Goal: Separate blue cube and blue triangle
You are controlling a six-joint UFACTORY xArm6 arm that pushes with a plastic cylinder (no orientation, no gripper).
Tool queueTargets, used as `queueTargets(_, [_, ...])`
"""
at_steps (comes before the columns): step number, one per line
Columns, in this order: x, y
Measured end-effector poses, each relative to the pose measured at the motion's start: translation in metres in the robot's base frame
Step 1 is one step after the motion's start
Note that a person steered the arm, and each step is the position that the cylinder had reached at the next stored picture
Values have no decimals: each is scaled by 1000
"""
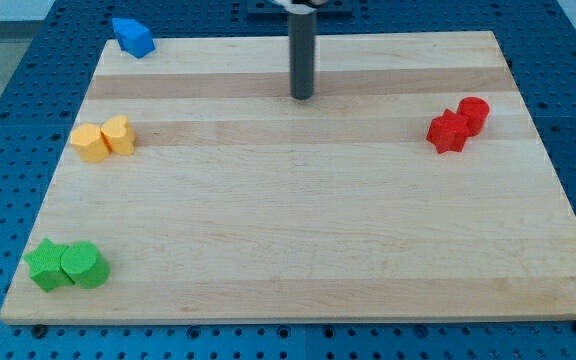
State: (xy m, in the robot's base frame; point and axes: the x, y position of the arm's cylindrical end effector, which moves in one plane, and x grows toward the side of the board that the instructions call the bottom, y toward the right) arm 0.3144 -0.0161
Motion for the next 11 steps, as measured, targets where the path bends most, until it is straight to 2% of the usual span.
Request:
queueTargets(1, [0, -31])
queueTargets(4, [0, -56])
queueTargets(7, [1, -153])
queueTargets(11, [-1, -161])
